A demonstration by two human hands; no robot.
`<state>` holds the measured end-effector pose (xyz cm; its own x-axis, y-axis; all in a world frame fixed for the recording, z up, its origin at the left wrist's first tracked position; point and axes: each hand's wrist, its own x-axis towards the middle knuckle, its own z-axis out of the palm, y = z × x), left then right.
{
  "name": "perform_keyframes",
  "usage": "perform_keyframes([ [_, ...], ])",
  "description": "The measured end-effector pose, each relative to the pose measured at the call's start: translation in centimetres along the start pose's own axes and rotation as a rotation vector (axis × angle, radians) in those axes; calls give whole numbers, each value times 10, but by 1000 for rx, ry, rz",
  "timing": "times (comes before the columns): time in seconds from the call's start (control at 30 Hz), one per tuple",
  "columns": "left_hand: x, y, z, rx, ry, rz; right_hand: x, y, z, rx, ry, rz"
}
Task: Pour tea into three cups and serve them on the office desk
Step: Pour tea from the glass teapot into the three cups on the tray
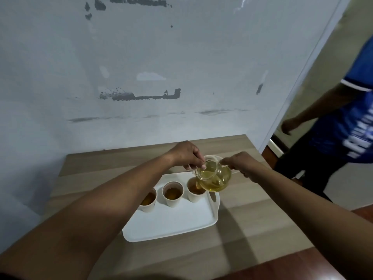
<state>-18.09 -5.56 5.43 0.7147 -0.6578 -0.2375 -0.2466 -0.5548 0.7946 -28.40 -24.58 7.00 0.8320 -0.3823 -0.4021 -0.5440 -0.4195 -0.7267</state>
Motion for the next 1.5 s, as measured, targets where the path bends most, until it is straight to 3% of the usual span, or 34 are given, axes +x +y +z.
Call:
perform_keyframes([
  [0.77,13,-11,29,-55,-23,-53,24,10,-8,-281,20,-58],
  [1.5,18,-9,26,-69,-2,-31,24,-2,-13,-362,34,-97],
])
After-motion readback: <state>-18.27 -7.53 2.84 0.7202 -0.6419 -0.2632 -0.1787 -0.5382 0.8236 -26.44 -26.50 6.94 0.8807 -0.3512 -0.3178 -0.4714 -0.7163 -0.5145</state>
